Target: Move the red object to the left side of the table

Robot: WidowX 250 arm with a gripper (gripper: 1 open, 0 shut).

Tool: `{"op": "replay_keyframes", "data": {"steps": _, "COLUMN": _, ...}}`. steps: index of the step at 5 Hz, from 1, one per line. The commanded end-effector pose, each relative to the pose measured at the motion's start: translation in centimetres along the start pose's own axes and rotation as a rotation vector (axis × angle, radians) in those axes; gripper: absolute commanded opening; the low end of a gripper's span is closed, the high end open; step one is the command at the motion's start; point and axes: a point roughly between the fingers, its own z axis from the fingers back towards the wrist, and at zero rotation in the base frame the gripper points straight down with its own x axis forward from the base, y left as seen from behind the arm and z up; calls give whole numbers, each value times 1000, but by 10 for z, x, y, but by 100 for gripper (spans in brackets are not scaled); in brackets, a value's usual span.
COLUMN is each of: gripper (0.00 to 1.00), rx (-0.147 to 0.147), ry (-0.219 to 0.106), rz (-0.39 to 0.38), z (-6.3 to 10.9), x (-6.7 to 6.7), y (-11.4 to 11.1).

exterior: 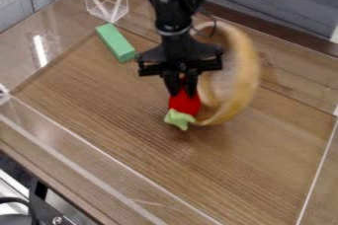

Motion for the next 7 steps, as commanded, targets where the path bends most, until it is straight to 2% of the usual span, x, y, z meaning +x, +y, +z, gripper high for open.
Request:
{"op": "replay_keyframes", "data": {"steps": 1, "gripper": 0, "rx": -10, "ry": -13, "rz": -63, "z": -8, "x": 10, "y": 10}}
{"op": "replay_keyframes", "data": {"steps": 2, "gripper": 0, "rx": -13, "ry": 4, "rz": -118, "z": -20, "x": 11, "y": 19}}
{"op": "replay_keyframes", "data": {"steps": 4, "gripper": 0, "rx": -1, "ry": 8, "rz": -61, "z": -18, "x": 0, "y": 21}}
{"op": "replay_keyframes", "data": {"steps": 6, "gripper": 0, "rx": -2, "ry": 36, "rz": -128, "z": -21, "x": 2, "y": 33}}
{"op": "replay_keyframes", "data": {"steps": 7, "gripper": 0, "rx": 8, "ry": 36, "rz": -66, "z": -28, "x": -9, "y": 27}}
